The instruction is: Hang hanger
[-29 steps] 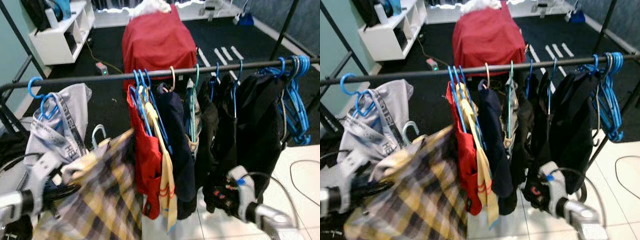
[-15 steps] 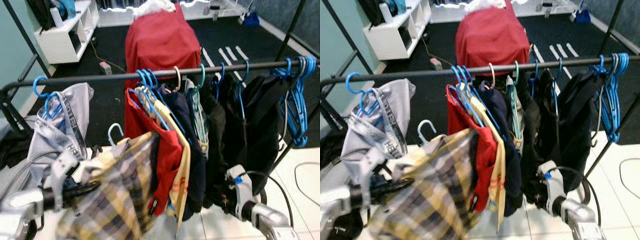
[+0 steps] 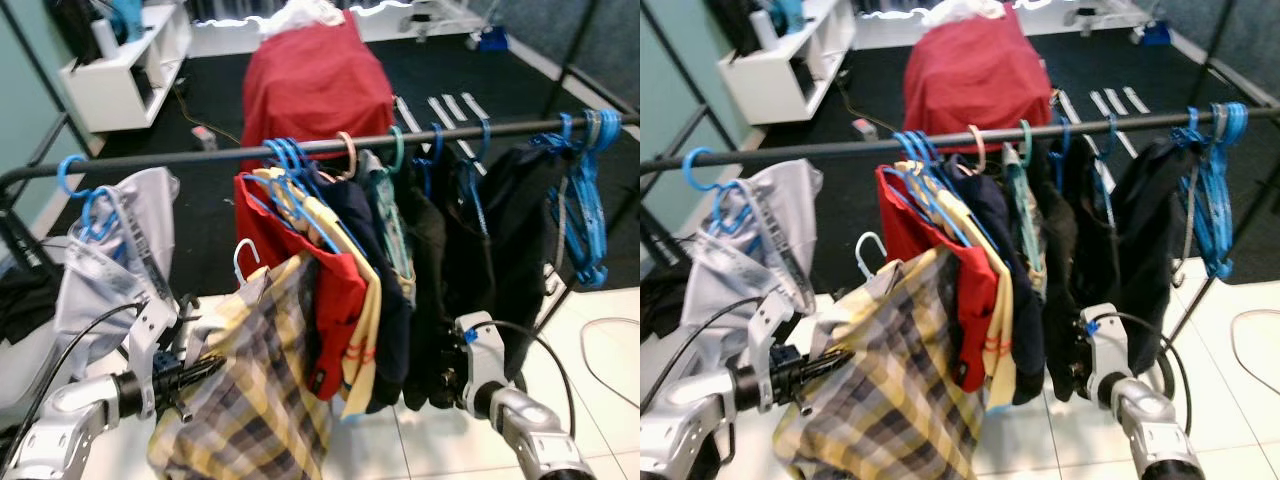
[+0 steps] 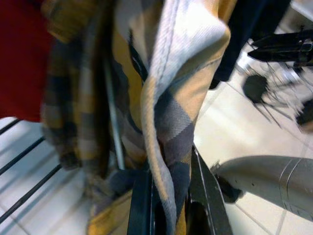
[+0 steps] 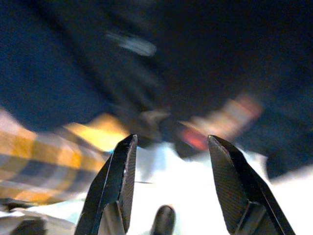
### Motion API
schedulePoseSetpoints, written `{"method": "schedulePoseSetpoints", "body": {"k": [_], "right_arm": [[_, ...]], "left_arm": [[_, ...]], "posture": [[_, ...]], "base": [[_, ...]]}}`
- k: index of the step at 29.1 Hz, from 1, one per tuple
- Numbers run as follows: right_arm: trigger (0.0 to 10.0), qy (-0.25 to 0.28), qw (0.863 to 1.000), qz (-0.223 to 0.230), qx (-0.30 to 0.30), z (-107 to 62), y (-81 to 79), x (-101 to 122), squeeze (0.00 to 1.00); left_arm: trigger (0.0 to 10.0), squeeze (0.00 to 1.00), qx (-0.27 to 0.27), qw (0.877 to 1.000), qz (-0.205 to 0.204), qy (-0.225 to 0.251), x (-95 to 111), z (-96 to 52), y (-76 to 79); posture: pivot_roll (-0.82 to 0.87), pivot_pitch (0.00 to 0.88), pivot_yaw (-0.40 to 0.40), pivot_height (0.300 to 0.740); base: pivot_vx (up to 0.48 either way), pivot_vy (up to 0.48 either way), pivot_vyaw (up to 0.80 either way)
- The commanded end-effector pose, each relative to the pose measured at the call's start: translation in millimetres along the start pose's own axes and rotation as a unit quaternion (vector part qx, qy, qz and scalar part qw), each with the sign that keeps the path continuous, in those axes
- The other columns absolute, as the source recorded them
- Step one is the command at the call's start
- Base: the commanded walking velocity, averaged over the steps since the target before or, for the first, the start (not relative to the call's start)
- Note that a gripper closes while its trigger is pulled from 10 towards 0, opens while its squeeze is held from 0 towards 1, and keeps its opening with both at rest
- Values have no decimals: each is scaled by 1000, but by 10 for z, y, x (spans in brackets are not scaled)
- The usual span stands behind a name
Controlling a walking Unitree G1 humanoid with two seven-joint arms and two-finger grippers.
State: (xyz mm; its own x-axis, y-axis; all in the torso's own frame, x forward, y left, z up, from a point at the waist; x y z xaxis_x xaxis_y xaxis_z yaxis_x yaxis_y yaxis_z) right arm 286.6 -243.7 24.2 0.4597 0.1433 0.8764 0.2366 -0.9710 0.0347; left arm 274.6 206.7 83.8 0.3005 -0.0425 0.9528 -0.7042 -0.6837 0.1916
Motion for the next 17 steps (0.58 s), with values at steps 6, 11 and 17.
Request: {"method": "schedulePoseSetpoints", "body": {"k": [6,11,17], "right_arm": [[10000,19,1000,9,22,-18,-58,44,0],[10000,33,999,5,36,-22,-55,103,0],[10000,19,999,0,32,-3,-71,24,0]], "left_arm": [[10000,0,7,998,49,37,219,164,7],[10000,0,37,996,66,37,276,149,-86],[10000,0,88,993,81,17,225,169,-196]], "posture": [[-123,128,59,740],[-123,129,59,740],[-124,129,61,740]], "base": [[0,0,-775],[0,0,-775],[0,0,-775]]}}
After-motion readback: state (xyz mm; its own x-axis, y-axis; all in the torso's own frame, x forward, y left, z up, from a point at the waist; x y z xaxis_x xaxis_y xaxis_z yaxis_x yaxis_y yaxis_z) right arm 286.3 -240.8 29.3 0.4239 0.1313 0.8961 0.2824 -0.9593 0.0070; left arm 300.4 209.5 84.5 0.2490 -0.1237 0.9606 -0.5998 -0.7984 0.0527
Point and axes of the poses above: a point about 5 cm out from each wrist's last joint towards the gripper, its own z axis pointing out of the wrist towards the gripper, its own x axis along the axis of the wrist's last joint, y = z × x, the point moved 1 cm from there along z, pointing out of the wrist towards the gripper, and after that the axes turned 3 degrees about -z, right-handed, at the moved point
